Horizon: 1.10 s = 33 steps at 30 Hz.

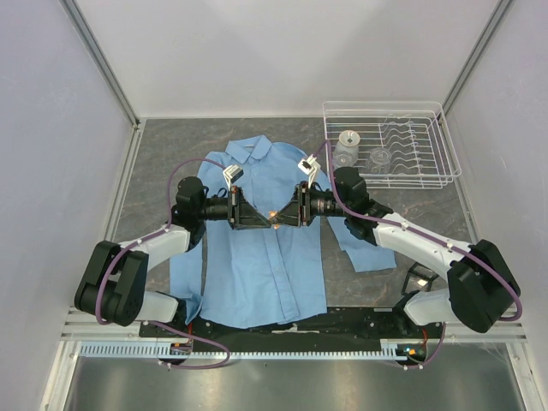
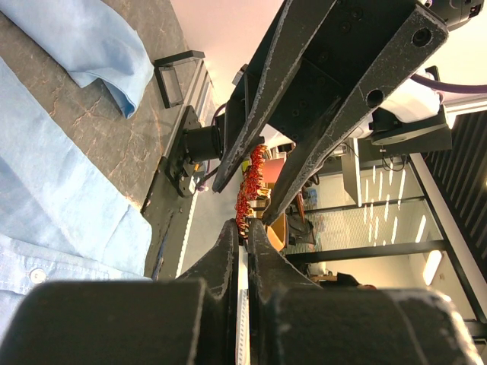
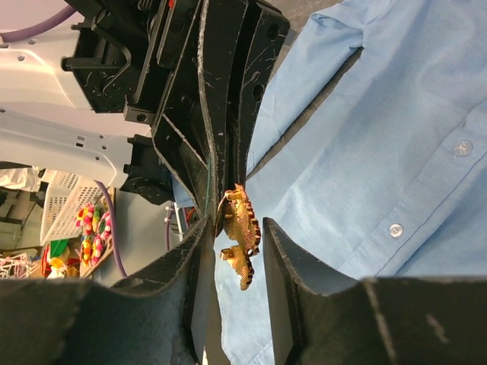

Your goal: Remove the brooch from the garment

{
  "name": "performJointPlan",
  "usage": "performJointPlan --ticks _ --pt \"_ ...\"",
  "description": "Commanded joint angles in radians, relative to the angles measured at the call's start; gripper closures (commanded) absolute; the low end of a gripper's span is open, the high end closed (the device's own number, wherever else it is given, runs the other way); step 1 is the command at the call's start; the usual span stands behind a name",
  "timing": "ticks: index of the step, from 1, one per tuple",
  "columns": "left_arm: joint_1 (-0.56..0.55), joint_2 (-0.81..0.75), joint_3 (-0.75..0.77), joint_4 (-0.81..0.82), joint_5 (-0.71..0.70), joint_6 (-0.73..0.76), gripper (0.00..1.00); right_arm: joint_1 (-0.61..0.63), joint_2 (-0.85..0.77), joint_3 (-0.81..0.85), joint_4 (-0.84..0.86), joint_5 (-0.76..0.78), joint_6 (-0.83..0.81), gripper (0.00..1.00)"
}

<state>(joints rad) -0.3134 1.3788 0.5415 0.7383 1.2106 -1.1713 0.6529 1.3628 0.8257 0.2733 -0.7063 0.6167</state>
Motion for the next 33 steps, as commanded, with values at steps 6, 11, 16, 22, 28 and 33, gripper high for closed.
performJointPlan --ticks 6,11,16,22,28,33 --pt "0.0 -0.023 0.031 0.016 0.024 0.041 0.98 0.005 0.002 0.039 0.01 0.002 -0.037 0.69" --pt "0.0 -0.023 0.032 0.018 0.024 0.038 0.98 0.005 0.005 0.039 0.014 0.002 -0.034 0.71" --pt "-0.001 -0.014 0.028 0.053 0.027 0.009 0.98 0.025 0.013 0.03 0.043 0.018 -0.023 0.7" --pt "0.0 0.012 0.009 0.171 0.033 -0.074 0.98 0.063 0.027 0.026 0.069 0.067 -0.015 0.72" --pt "0.0 0.017 0.003 0.2 0.037 -0.09 0.98 0.067 0.021 0.001 0.093 0.077 0.005 0.71" --pt "-0.001 0.019 0.002 0.197 0.033 -0.09 0.98 0.068 0.004 -0.008 0.096 0.088 0.017 0.58"
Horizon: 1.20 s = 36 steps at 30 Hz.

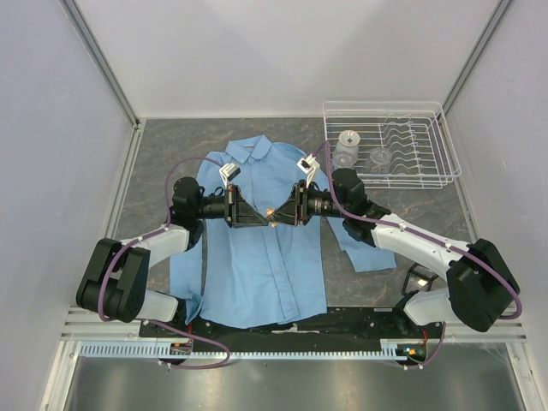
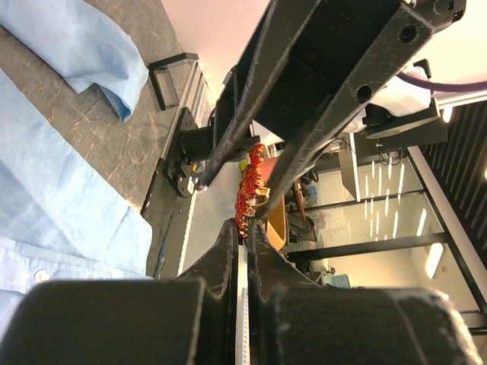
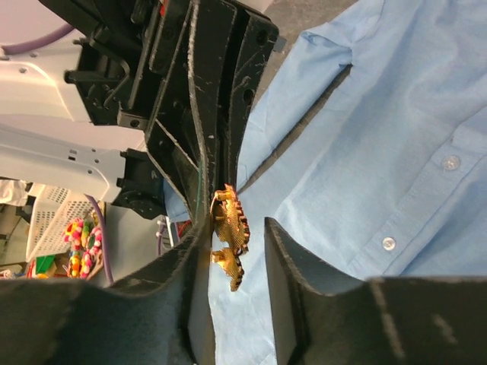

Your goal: Remove the brooch from the garment

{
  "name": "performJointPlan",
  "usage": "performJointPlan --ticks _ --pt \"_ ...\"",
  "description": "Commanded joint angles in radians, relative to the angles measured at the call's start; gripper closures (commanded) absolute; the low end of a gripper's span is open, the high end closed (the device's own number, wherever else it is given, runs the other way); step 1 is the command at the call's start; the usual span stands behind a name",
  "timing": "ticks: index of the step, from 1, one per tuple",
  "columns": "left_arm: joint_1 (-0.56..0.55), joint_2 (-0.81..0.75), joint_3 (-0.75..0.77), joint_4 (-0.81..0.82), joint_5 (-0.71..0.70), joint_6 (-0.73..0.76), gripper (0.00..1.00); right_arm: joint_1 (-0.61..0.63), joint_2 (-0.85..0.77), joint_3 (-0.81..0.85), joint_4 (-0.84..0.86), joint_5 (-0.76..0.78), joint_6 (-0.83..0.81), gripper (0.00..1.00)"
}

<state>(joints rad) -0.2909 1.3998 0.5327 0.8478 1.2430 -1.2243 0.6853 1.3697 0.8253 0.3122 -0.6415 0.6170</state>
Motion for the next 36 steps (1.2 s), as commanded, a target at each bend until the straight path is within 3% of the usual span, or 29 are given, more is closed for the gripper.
performJointPlan --ticks 1,6,14,20,24,36 --pt "-0.024 -0.002 0.01 0.083 0.001 -0.032 0.98 0.034 -0.007 -0.008 0.057 0.028 0.016 0.55" --pt "-0.021 -0.008 0.018 0.007 -0.007 0.006 0.98 0.033 -0.043 0.0 0.005 0.06 0.004 0.4" --pt "-0.021 -0.028 0.036 -0.092 -0.016 0.08 0.98 0.013 -0.141 -0.012 -0.094 0.108 -0.031 0.31" --pt "-0.024 -0.036 0.036 -0.093 -0.004 0.086 0.98 -0.004 -0.097 0.032 -0.145 0.059 -0.082 0.39" --pt "-0.024 -0.033 0.038 -0.095 -0.004 0.088 0.98 -0.006 -0.058 0.08 -0.17 0.029 -0.112 0.5" --pt "-0.025 -0.033 0.038 -0.095 -0.004 0.088 0.98 -0.004 -0.031 0.092 -0.156 0.009 -0.117 0.6"
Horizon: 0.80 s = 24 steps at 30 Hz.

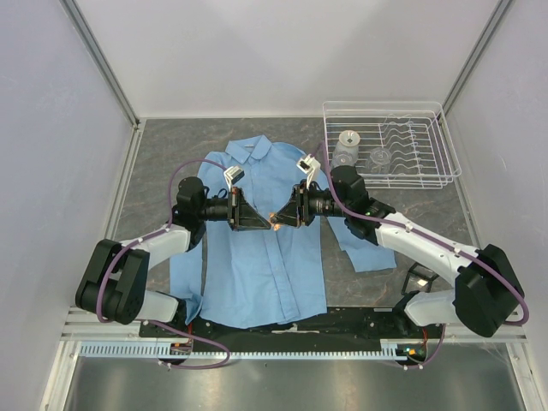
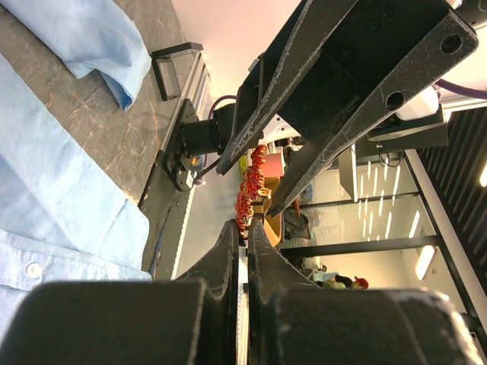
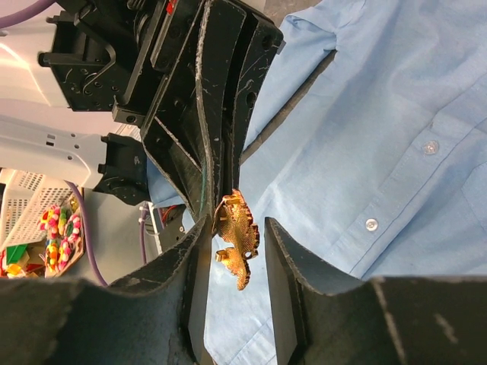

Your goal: Remove the brooch from the garment

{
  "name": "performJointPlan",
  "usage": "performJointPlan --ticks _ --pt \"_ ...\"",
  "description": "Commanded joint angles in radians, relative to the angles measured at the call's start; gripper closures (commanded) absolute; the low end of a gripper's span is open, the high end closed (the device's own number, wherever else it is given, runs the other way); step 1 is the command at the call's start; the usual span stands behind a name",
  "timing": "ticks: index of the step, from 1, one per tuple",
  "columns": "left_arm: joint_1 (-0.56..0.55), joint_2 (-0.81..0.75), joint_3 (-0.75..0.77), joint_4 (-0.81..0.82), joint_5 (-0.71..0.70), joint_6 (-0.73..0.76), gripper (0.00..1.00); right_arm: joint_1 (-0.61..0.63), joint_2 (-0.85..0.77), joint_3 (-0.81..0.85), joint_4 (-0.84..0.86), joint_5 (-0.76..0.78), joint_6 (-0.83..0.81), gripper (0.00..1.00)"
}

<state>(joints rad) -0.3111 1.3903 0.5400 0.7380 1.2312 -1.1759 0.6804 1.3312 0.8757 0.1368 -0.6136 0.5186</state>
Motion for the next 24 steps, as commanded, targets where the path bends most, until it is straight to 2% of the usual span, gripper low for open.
performJointPlan --ticks 1,11,24 --pt "-0.005 -0.024 0.029 0.015 0.008 0.039 0.98 -0.001 0.01 0.042 0.02 -0.018 -0.017 0.61" --pt "-0.003 -0.025 0.031 0.015 0.011 0.039 0.98 0.001 0.016 0.043 0.012 -0.031 -0.032 0.72" --pt "-0.005 -0.022 0.032 0.017 0.01 0.038 0.98 0.024 0.04 0.02 0.084 -0.02 0.021 0.72"
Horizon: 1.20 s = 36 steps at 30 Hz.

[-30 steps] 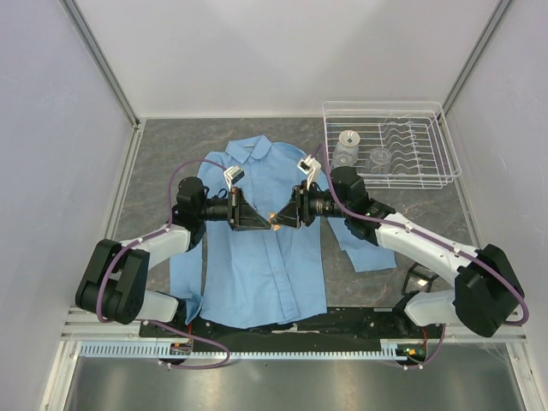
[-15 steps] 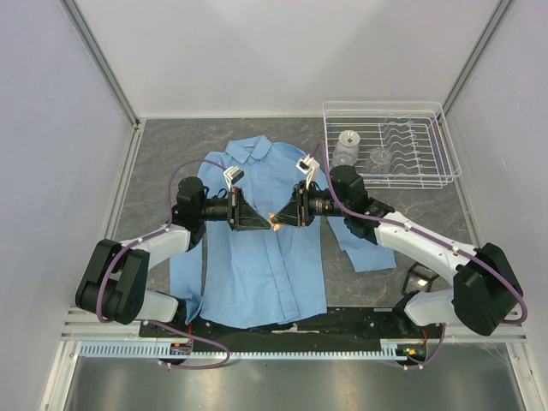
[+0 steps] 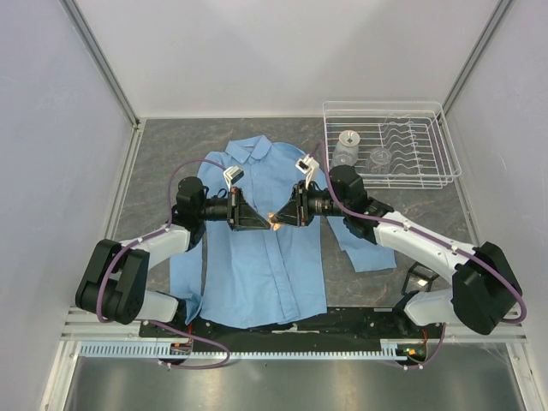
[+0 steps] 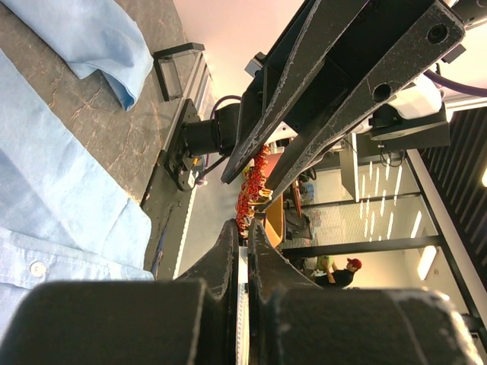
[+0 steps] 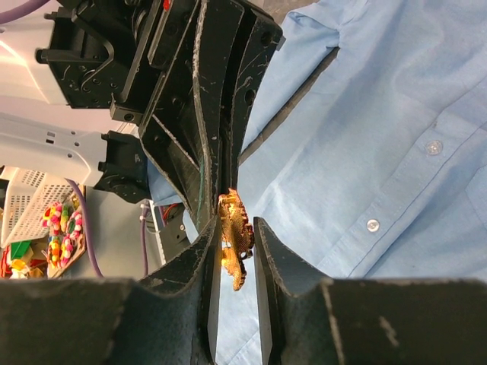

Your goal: Remove the brooch from the garment

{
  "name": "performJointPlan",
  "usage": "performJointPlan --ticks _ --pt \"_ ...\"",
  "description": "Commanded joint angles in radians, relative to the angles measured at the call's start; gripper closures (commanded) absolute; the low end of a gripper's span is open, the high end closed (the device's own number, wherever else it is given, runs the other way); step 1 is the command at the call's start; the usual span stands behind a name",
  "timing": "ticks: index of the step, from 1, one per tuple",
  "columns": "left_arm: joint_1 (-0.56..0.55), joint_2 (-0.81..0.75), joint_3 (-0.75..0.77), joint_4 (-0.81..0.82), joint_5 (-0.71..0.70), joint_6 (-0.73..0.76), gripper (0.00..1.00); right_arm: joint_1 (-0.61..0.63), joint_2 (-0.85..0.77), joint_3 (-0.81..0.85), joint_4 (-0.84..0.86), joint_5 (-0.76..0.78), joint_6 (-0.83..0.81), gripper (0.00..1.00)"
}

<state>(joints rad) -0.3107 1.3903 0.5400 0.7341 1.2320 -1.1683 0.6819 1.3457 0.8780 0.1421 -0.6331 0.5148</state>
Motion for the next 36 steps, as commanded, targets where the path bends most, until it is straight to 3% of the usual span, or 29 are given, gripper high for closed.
performJointPlan --ticks 1,21,36 --pt "-0.004 -0.022 0.032 0.021 0.007 0.029 0.98 0.027 0.029 0.018 0.091 0.003 0.027 0.72" --pt "-0.004 -0.019 0.025 0.071 0.009 -0.004 0.98 0.067 0.03 -0.022 0.14 0.035 0.068 0.73" --pt "-0.004 -0.017 0.02 0.073 0.007 -0.007 0.98 0.065 -0.019 -0.028 0.129 0.056 0.071 0.52"
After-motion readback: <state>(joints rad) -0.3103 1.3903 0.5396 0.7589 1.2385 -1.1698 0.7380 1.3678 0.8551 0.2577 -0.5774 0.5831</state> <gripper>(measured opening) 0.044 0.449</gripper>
